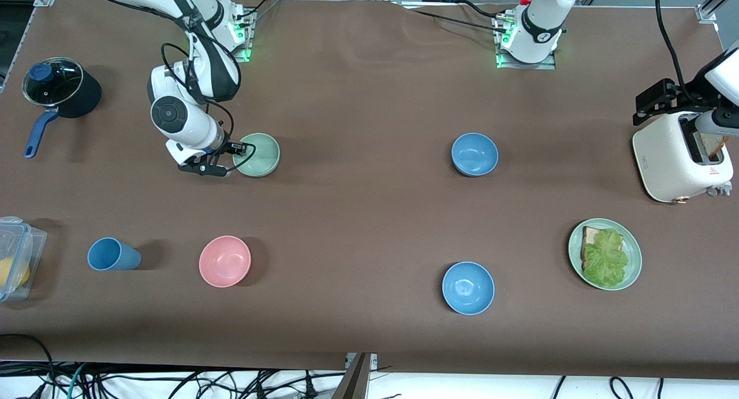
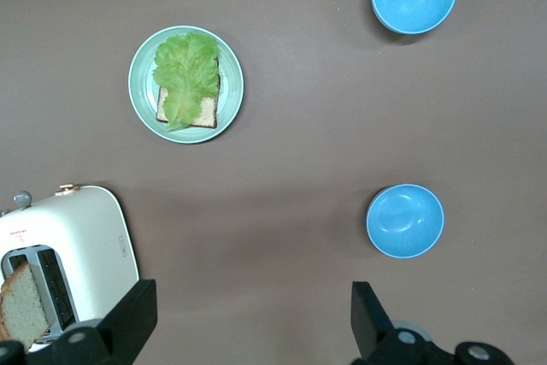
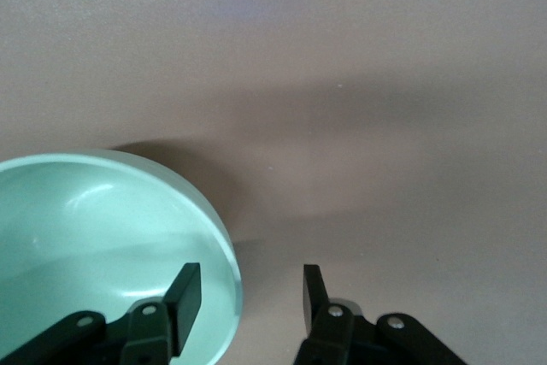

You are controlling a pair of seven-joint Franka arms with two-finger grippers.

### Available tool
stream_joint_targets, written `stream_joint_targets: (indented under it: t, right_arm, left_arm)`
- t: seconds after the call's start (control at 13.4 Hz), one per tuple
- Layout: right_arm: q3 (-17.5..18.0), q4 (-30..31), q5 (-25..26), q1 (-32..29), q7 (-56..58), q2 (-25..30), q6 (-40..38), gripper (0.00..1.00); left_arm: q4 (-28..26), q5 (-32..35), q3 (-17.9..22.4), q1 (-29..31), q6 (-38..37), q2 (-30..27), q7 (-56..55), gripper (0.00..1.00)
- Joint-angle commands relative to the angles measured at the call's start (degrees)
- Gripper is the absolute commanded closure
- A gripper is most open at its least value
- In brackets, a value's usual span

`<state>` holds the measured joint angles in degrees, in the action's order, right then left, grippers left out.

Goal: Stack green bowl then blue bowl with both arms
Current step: 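Lower the right gripper and close it on the green bowl rim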

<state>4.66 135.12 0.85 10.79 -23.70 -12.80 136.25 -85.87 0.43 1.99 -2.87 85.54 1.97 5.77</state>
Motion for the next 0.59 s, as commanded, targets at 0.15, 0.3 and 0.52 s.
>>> stream_joint_targets:
  t: [0.15,0.3,0.52]
  right_arm:
    - [0.18,1.64,0.38,0.28,-0.91,1.29,1.13,0.7]
    - [0.18,1.64,0.38,0.37,-0.82,1.29,1.13,0.79]
    - [0.18,1.37,0.47,1.33,-0.38,1.29,1.13,0.88]
  left_arm:
    - [1.06,-1.75,-0.06,0.59,-0.29,0.49,1.09,0.0]
    - [1.06,-1.75,-0.06,0.59,-0.29,0.49,1.09,0.0]
    - [1.06,-1.75,-0.06,0.59,-0.29,0.49,1.09,0.0]
